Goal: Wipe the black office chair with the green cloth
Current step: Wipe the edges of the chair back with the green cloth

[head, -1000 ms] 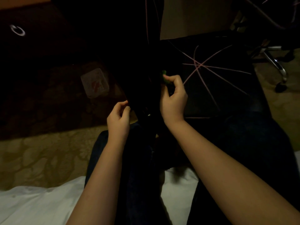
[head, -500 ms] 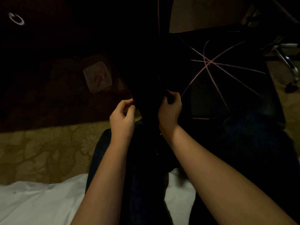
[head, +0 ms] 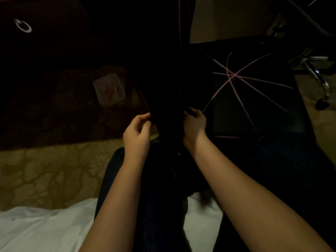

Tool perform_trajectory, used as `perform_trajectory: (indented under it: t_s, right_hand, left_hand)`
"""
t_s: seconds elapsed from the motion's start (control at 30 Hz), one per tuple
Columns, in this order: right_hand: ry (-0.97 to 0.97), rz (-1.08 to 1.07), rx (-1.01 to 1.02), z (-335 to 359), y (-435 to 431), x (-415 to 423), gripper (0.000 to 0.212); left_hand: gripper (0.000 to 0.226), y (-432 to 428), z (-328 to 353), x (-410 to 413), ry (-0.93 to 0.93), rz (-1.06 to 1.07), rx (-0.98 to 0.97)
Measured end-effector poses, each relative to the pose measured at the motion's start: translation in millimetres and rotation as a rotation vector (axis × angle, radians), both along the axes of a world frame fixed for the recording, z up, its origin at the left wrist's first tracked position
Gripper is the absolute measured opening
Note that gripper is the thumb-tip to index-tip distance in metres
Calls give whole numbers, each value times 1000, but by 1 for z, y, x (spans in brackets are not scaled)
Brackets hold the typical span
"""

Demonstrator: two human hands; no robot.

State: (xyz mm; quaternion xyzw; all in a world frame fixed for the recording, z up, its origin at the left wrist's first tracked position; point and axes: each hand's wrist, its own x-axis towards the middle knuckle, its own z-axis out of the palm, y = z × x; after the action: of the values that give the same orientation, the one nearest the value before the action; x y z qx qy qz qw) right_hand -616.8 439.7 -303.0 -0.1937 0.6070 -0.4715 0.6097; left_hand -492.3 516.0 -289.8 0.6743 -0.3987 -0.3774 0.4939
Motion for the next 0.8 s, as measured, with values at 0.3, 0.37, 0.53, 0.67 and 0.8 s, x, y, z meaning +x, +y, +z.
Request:
perform_trajectory:
  t_s: [0.3, 0.37, 0.53, 0.67, 0.8]
  right_hand:
    - [186, 6, -247, 44, 12, -20, 16]
    - [251, -1, -365, 56, 15, -22, 18]
    - [432, 4, -704, 82, 19, -22, 20]
    - [479, -32, -810, 75, 19, -19, 17]
    - [533, -125, -801, 51, 24, -9, 14]
  left_hand:
    - [27, 1, -1, -4, -12, 13, -24]
    - [25, 1, -1, -4, -20, 20, -22]
    - [22, -1, -3, -5, -53, 44, -14]
    - [23, -1, -2, -2, -31, 44, 5]
    - [22, -2, 0, -2, -34, 40, 7]
